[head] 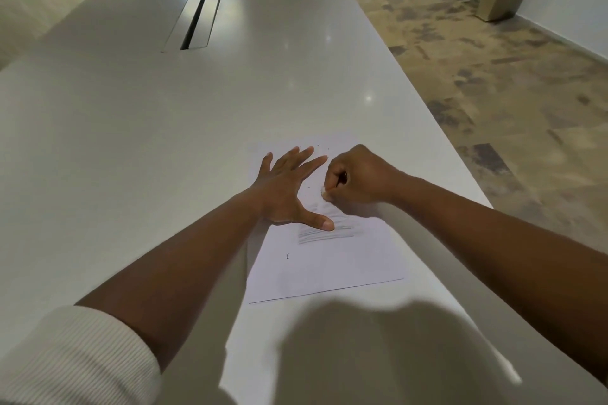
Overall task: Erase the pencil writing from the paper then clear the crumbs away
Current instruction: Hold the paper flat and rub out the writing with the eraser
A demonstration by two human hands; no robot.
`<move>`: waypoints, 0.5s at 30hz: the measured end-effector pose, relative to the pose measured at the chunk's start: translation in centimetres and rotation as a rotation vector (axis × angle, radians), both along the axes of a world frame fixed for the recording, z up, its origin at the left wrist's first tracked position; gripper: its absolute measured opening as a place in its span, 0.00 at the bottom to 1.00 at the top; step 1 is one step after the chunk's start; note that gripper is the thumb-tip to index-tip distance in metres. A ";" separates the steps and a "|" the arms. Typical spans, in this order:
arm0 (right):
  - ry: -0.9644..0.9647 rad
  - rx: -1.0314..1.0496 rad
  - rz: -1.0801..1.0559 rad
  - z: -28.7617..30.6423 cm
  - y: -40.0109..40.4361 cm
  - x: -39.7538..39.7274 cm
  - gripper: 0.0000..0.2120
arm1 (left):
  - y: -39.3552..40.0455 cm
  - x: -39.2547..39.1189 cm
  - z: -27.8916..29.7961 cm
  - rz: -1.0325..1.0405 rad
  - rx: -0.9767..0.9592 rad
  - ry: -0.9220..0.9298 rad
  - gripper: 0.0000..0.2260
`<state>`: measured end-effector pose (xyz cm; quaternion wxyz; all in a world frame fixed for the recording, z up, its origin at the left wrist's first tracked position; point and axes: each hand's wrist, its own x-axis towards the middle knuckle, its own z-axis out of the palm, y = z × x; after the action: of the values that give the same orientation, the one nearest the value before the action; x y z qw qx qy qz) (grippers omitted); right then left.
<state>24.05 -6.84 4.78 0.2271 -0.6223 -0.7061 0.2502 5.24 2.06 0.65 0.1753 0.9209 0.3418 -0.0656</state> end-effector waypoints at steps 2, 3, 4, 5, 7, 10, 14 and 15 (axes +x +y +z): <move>0.000 -0.040 0.080 -0.2 -0.5 -0.5 0.06 | 0.0 0.0 -0.1 0.001 -0.003 -0.005 0.63; 0.000 -0.048 0.095 -0.3 -0.6 -0.5 0.06 | 0.0 0.0 -0.2 0.000 -0.002 -0.006 0.63; 0.004 -0.046 0.085 -0.3 -0.6 -0.5 0.06 | 0.0 0.0 -0.2 -0.002 0.001 -0.004 0.63; 0.010 -0.028 0.050 -0.3 -0.5 -0.3 0.06 | 0.0 0.0 -0.2 -0.005 0.007 -0.001 0.63; 0.003 0.045 -0.064 -0.2 0.1 0.3 0.06 | 0.1 0.0 -0.2 -0.010 0.015 0.006 0.63; -0.048 0.090 -0.175 0.2 1.1 1.2 0.07 | 0.1 0.0 -0.3 -0.010 0.023 0.006 0.63; -0.030 0.081 -0.145 0.0 0.5 0.9 0.06 | 0.1 0.0 -0.2 -0.004 0.017 0.005 0.63; -0.006 0.078 -0.121 -0.2 0.0 0.5 0.06 | 0.1 -0.1 -0.1 -0.002 0.015 0.007 0.63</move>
<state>24.52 -6.85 4.58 0.2639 -0.6553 -0.6770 0.2066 5.19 2.18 0.51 0.1671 0.9223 0.3421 -0.0666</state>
